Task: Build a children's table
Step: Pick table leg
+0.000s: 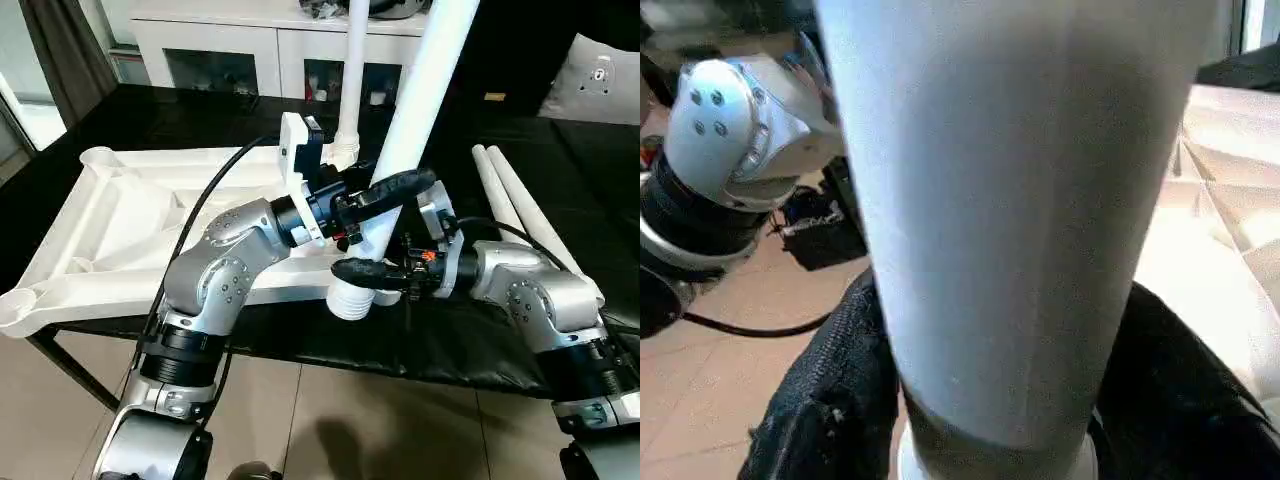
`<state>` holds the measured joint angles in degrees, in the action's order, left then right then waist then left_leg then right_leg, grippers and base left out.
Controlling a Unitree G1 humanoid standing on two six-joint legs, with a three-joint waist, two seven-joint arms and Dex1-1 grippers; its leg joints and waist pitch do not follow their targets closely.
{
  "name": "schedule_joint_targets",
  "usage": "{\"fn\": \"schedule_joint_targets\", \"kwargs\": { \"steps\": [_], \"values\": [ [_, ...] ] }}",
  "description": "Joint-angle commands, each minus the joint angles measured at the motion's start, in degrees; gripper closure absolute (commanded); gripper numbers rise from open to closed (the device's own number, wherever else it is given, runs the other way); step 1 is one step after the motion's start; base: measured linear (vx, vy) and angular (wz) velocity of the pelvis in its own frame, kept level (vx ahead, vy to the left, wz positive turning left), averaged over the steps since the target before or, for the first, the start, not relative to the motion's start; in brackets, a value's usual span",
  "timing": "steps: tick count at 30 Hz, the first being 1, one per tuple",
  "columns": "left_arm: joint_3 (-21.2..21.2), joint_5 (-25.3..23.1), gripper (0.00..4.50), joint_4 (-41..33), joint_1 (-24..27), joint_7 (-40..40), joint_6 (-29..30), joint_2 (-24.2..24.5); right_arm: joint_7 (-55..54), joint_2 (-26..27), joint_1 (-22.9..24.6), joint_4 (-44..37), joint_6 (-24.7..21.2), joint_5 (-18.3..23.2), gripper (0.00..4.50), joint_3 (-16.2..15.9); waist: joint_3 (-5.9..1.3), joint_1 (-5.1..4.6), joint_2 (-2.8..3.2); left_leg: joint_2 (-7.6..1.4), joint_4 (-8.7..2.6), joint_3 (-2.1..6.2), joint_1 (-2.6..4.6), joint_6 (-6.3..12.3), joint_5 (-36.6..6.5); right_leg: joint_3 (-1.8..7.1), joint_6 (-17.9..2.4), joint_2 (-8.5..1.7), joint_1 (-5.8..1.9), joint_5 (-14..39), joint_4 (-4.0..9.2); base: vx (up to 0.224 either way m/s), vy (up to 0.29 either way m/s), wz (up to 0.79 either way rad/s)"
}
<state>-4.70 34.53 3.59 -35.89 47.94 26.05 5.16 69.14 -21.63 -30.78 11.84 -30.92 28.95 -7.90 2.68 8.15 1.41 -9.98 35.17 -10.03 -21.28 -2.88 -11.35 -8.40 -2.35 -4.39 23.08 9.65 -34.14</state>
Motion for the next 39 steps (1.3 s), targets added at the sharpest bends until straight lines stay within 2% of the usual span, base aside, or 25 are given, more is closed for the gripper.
{"fn": "schedule_joint_targets", "kwargs": {
  "steps": [1, 7, 13, 16, 20, 21, 23, 25, 27, 28, 31, 34, 39],
  "values": [
    [0.5, -0.1, 2.69, -1.0, -0.2, -0.2, -0.3, -0.1, -0.1, 0.0, 0.4, 0.0, 0.5, -0.4, 1.85, -0.2, -4.47, -0.05, -0.91, -3.85, -3.43, 1.39, 0.18, 5.16, -2.9, 4.27, -6.9, -5.31, -3.98, 12.1, 3.71, 0.000, 0.000, 0.00],
    [0.5, 0.1, 2.69, -1.1, -0.2, -0.3, -0.2, -0.1, 0.0, 0.2, 0.3, 0.3, 0.6, -0.3, 1.85, -0.1, -4.40, -0.04, -0.87, -3.93, -3.49, 1.42, 0.26, 5.05, -3.4, 4.28, -6.6, -5.33, -3.94, 12.7, 3.81, 0.000, 0.000, 0.00],
    [0.5, 0.2, 2.69, -1.1, -0.2, -0.1, 0.1, 0.0, 0.3, 0.5, 0.3, 0.3, 0.2, 0.1, 2.45, 0.3, -4.46, -0.04, -0.91, -3.92, -3.47, 1.43, 0.26, 5.08, -3.2, 4.28, -6.7, -5.33, -3.97, 12.4, 3.76, 0.000, 0.000, 0.00],
    [0.4, 0.1, 2.69, -0.9, -0.3, -0.1, 0.0, 0.1, 0.4, 0.5, 0.3, 0.4, 0.1, 0.2, 2.53, 0.3, -4.44, -0.05, -0.92, -3.90, -3.44, 1.41, 0.23, 5.17, -3.1, 4.30, -6.9, -5.35, -3.97, 12.0, 3.68, 0.000, 0.000, 0.00],
    [0.2, -0.3, 2.69, -0.5, -0.4, -0.3, -0.3, -0.1, 0.5, 0.4, 0.5, 0.4, 0.1, 0.2, 2.57, 0.3, -4.42, -0.13, -1.35, -3.88, -3.45, 1.33, 0.23, 5.29, -2.9, 4.34, -6.7, -5.34, -3.98, 12.4, 3.68, 0.000, 0.000, 0.00],
    [0.1, -0.4, 2.69, -0.4, -0.4, -0.3, -0.3, -0.2, 0.5, 0.4, 0.5, 0.4, 0.1, 0.1, 2.57, 0.3, -4.42, -0.07, -1.18, -3.85, -3.42, 1.32, 0.20, 5.34, -2.7, 4.34, -6.7, -5.38, -3.98, 12.6, 3.69, 0.000, 0.000, 0.00],
    [0.1, -1.4, 2.69, -0.1, -0.4, -2.0, -0.4, -0.5, 0.0, 0.6, 0.6, 1.1, 0.6, -0.5, 2.57, 0.1, -4.34, -0.21, -1.62, -3.85, -3.46, 1.27, 0.21, 5.49, -2.7, 4.35, -6.4, -5.34, -3.94, 13.2, 3.75, 0.000, 0.000, 0.00],
    [0.2, -0.9, 1.99, -0.3, -0.3, -2.7, 0.6, -0.8, -1.4, 1.2, 0.4, 1.6, 1.0, -1.4, 2.57, 0.0, -4.35, -0.24, -1.48, -3.84, -3.42, 1.24, 0.24, 5.40, -2.6, 4.35, -6.0, -5.37, -3.89, 13.8, 3.87, 0.000, 0.000, 0.00],
    [0.0, -0.4, 1.99, -0.9, -0.1, -2.8, 1.4, -1.0, -2.6, 1.7, 0.3, 1.9, 0.9, -1.8, 2.58, 0.0, -4.39, -0.28, -1.26, -3.92, -3.42, 1.30, 0.27, 5.26, -2.3, 4.37, -6.1, -5.33, -3.79, 13.4, 3.81, 0.000, 0.000, 0.00],
    [0.0, -0.3, 1.93, -1.1, 0.0, -2.9, 1.6, -1.0, -3.0, 1.8, 0.3, 1.9, 0.9, -1.9, 2.59, -0.1, -4.41, -0.33, -1.35, -3.87, -3.43, 1.33, 0.25, 5.11, -2.2, 4.34, -6.3, -5.33, -3.84, 13.1, 3.72, 0.000, 0.000, 0.00],
    [-1.7, -1.8, 1.57, -2.2, 0.5, -3.3, 0.4, -1.7, -5.2, 2.7, 0.9, 1.5, 1.2, -3.1, 2.59, -0.7, -4.41, -0.40, -1.24, -3.87, -3.44, 1.33, 0.25, 5.14, -2.4, 4.38, -6.3, -5.35, -3.88, 12.7, 3.74, 0.000, 0.000, 0.00],
    [-3.4, -2.3, 1.59, -3.4, 0.4, -3.5, 0.1, -3.0, -9.3, 4.9, 1.5, 2.6, 3.0, -5.3, 2.59, -1.4, -4.42, -0.46, -1.24, -3.85, -3.48, 1.30, 0.29, 4.85, -2.3, 4.41, -6.2, -5.39, -3.80, 12.9, 3.85, 0.000, 0.000, 0.00],
    [-4.5, -1.1, 1.59, -5.9, 0.7, -3.2, 1.1, -4.0, -12.8, 6.8, 1.5, 4.0, 3.5, -6.0, 2.59, -0.6, -4.33, -0.59, -1.22, -3.93, -3.61, 1.33, 0.33, 4.49, -3.5, 4.41, -6.2, -5.44, -3.86, 13.6, 3.92, 0.000, 0.000, 0.00]
  ]
}}
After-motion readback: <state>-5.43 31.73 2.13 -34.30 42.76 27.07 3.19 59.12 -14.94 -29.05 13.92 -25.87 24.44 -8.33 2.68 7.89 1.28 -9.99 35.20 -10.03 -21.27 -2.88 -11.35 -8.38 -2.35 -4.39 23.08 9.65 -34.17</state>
